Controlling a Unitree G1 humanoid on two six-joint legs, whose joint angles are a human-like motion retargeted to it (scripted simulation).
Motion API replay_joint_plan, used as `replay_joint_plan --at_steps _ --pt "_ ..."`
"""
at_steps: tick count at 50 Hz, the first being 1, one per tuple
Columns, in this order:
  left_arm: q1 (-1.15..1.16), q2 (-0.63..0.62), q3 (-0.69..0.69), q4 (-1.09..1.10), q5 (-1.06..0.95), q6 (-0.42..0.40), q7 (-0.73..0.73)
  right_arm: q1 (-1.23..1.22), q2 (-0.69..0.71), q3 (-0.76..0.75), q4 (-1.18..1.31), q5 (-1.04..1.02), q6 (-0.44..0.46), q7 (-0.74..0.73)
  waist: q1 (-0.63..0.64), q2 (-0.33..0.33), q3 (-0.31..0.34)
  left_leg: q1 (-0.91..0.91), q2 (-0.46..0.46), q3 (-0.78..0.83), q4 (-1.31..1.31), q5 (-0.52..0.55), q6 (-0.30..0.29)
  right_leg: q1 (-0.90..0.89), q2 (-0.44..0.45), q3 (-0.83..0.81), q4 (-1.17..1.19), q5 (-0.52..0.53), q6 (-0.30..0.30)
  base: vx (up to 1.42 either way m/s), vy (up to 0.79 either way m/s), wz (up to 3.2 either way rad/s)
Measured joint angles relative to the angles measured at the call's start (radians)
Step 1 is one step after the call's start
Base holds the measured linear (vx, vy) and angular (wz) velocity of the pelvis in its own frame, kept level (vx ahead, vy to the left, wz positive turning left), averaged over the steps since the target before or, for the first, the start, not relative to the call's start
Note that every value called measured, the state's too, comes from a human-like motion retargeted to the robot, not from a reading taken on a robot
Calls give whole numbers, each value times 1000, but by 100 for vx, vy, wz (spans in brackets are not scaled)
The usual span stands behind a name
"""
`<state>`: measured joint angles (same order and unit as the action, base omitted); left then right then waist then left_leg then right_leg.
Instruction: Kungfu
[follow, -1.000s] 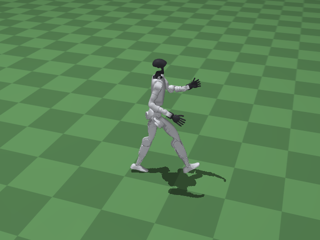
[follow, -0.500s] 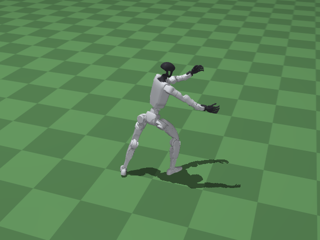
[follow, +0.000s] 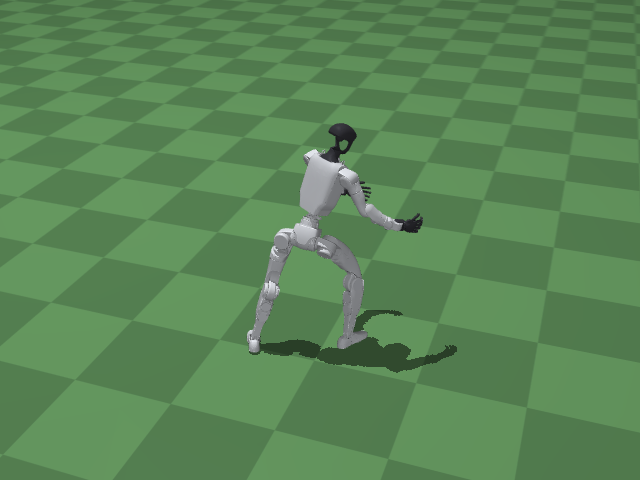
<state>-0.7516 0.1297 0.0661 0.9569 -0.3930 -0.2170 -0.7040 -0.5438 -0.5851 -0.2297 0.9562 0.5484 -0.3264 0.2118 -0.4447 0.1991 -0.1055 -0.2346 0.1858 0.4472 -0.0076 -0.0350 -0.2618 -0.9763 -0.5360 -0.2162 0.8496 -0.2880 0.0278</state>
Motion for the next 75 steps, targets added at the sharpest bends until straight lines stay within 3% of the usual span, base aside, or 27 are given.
replay_joint_plan --at_steps 5,8,11,15,18,21,25,34,37,39,41,45,50,52,55,58,60,63,67,71,75 --pt "528 -64 50 -160 -171 83 -153 522 280 19 -498 262 88 209 91 -32 -37 -31 -14 -37 5 2 0 7 -22 6 13 -15 13 15 4 52" --pt "845 -114 64 -230 -302 117 -158 791 511 51 -703 252 116 326 145 -45 -42 -49 -21 -67 9 -5 0 24 -36 1 15 -20 32 13 7 56" --pt "1097 -164 114 -302 -432 117 -127 955 688 73 -781 239 72 339 174 -52 -29 -60 -19 -94 13 -7 0 60 -41 -11 2 -11 55 6 8 49" --pt "1267 -201 127 -382 -512 56 -23 1059 621 132 -809 447 0 276 217 -72 -44 -63 -5 -110 16 -5 0 118 -40 -39 -40 14 74 17 19 29" --pt "1281 -183 96 -450 -451 28 -19 1057 527 142 -818 375 80 348 251 -87 -70 -83 -3 -128 21 -2 0 142 -46 -56 -76 36 85 6 9 35" --pt "1237 -154 60 -506 -351 45 -51 1030 453 93 -823 242 143 391 274 -112 -95 -115 -8 -158 29 -2 0 164 -66 -84 -103 50 95 -1 11 61" --pt "1133 -126 25 -559 -287 38 -61 989 427 43 -836 136 76 310 295 -127 -108 -136 0 -161 27 0 0 195 -79 -126 -122 61 104 -2 6 43" --pt "846 -5 17 -656 -30 -143 53 969 415 -41 -803 121 60 301 265 -141 -116 -203 4 -80 37 10 0 228 -133 -209 -152 89 119 -7 6 44" --pt "650 62 -26 -664 57 -180 90 1013 404 -159 -744 83 35 301 274 -130 -114 -262 74 -78 105 22 0 299 -108 -289 -191 97 120 -2 -10 66" --pt "477 91 -86 -658 94 -181 92 1051 391 -260 -658 49 2 265 313 -119 -110 -315 157 -101 198 25 16 372 -53 -350 -251 114 115 5 -10 52" --pt "295 94 -155 -647 120 -173 95 1087 363 -358 -535 18 -36 215 349 -120 -116 -375 193 -92 287 50 49 425 -37 -385 -318 154 121 6 27 90" --pt "-19 99 -296 -638 176 -195 168 1147 260 -487 -202 -11 -105 160 411 -98 -143 -484 242 -67 427 58 59 545 -17 -467 -444 243 150 16 53 106" --pt "-255 242 -286 -701 392 -216 253 1078 243 -524 117 -28 -128 81 527 -75 -201 -595 135 -258 579 -69 86 685 -3 -520 -609 362 178 36 76 85" --pt "-319 338 -228 -710 509 -227 332 989 272 -469 173 19 -95 96 575 -72 -226 -628 134 -249 640 -119 107 720 10 -537 -661 394 176 41 77 58" --pt "-392 497 -138 -687 559 -303 414 809 337 -307 191 79 -1 158 668 -127 -241 -646 89 -227 709 -185 138 714 -19 -519 -720 424 166 28 63 -18" --pt "-427 669 -82 -688 359 -332 364 606 419 -51 91 123 190 315 718 -156 -235 -662 81 -175 764 -239 172 685 -47 -512 -745 429 182 10 47 -39" --pt "-441 747 -26 -717 284 -305 278 508 466 135 -25 177 271 476 734 -173 -227 -679 71 -151 800 -265 192 667 -64 -487 -754 428 200 13 46 -4" --pt "-470 801 28 -783 418 -292 285 360 553 313 -139 173 258 541 744 -189 -212 -707 57 -151 840 -279 219 669 -64 -486 -764 426 187 4 20 28" --pt "-492 783 39 -839 572 -311 385 205 582 426 -123 229 265 544 740 -194 -207 -737 47 -178 880 -281 244 686 -50 -478 -756 439 133 5 5 41" --pt "-461 749 52 -831 489 -315 386 142 597 445 -86 290 321 565 740 -194 -193 -741 50 -182 896 -268 257 688 -48 -472 -731 462 116 0 0 5" --pt "-377 755 66 -799 355 -317 368 142 585 437 -97 269 305 530 732 -198 -177 -719 54 -192 880 -241 251 697 -42 -457 -711 470 136 -7 -11 4"
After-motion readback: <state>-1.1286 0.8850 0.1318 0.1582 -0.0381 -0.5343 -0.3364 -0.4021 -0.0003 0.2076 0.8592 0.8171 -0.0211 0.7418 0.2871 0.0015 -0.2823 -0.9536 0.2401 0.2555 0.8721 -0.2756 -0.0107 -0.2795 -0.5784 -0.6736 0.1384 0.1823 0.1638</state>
